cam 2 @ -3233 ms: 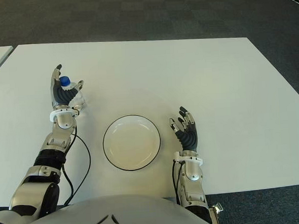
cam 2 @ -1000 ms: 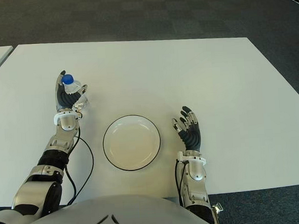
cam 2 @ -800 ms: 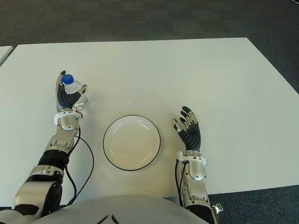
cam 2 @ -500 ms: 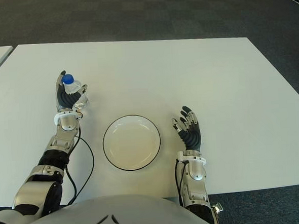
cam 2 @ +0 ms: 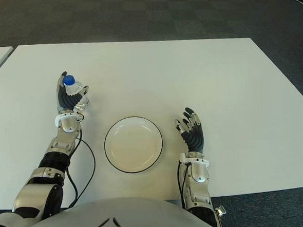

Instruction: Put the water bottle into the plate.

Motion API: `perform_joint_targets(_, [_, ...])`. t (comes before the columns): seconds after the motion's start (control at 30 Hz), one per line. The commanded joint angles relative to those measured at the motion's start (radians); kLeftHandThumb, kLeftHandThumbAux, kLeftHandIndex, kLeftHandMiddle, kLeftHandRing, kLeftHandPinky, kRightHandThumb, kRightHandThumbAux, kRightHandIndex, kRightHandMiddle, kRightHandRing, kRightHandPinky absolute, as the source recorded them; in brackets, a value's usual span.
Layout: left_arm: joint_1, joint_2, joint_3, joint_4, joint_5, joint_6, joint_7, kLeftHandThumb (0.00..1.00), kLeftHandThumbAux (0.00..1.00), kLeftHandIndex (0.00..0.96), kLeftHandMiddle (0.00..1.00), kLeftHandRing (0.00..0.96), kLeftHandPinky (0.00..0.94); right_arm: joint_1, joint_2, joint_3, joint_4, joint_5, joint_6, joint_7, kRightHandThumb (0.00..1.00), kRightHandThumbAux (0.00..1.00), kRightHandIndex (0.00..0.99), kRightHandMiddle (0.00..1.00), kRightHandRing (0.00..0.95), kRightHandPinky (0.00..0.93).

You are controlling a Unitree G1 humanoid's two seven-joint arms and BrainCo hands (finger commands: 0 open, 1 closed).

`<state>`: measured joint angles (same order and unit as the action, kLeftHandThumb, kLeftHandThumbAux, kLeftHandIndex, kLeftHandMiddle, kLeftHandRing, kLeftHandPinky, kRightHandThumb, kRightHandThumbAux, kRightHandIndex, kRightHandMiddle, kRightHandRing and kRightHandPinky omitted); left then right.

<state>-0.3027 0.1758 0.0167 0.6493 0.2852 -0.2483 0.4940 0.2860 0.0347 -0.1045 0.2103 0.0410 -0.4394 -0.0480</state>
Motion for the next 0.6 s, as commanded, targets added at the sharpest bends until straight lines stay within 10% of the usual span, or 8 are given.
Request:
perform_joint_targets(0.03, [-0.009, -0.006, -0.007, 0.017, 0.004, 0.001, -0.006, 0.197, 0.757, 0.030, 0.054, 0.082, 0.136, 0.018, 0.006, -0.006, 0.038, 0.005, 0.039, -0.004, 0.459, 0.793, 0.149, 0.138, 0.121, 0.152])
perform_joint_targets(0.6, [-0.002, -0.002, -0.014, 0.006, 0.017, 0.012, -0.005, 0.192, 0.758, 0.031, 0.058, 0.088, 0.143, 0.019, 0.000, -0.006, 0.037, 0.014, 0.047, 0.010, 0.440, 0.791, 0.136, 0.140, 0.121, 0.152])
